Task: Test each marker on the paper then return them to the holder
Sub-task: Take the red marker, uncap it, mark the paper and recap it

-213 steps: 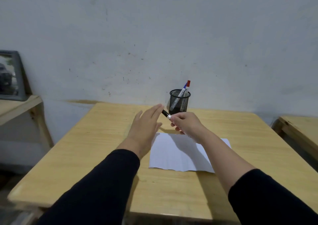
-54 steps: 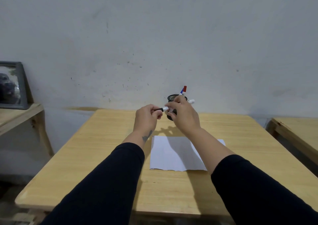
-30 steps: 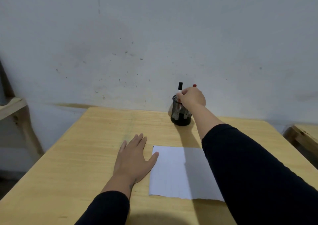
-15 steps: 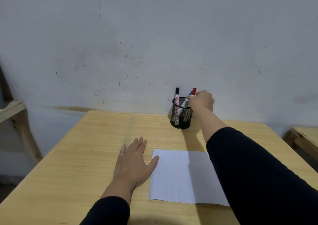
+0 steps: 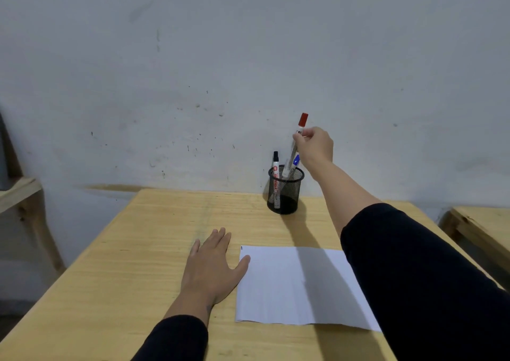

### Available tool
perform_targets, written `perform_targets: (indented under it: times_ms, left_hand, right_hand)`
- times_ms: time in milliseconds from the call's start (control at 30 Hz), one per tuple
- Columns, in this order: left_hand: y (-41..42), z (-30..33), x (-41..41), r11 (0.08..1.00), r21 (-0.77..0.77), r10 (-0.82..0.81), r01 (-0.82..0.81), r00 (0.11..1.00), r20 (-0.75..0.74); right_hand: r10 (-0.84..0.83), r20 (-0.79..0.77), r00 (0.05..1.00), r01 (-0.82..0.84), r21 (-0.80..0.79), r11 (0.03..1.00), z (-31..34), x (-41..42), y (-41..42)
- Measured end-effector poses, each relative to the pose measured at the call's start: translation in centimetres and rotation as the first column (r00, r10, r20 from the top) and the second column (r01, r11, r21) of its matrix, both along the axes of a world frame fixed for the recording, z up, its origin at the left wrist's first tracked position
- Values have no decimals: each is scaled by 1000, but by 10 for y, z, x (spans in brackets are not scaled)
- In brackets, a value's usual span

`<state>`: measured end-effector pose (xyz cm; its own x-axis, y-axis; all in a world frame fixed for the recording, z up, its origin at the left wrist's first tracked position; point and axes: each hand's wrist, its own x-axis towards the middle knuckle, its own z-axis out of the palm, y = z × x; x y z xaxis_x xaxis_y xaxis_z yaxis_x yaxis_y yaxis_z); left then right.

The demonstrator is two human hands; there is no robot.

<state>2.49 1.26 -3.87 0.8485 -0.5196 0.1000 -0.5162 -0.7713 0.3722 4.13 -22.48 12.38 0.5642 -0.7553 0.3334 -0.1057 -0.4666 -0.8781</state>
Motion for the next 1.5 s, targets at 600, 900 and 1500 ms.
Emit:
perform_targets:
  times_ms: [600, 900, 1500]
  left_hand:
    - [-27, 113, 8, 916, -243, -155, 319, 840, 520]
    - [-36, 110, 0, 873, -454, -23, 180, 944, 330]
    - [-47, 82, -14, 899, -437, -48, 11, 996, -74]
  right_hand:
    - [368, -190, 910, -382, -42, 923, -62, -84, 69]
    - [-29, -76, 997, -1, -374, 928, -60, -93, 74]
    - [216, 72, 974, -224, 485, 846, -63, -70, 72]
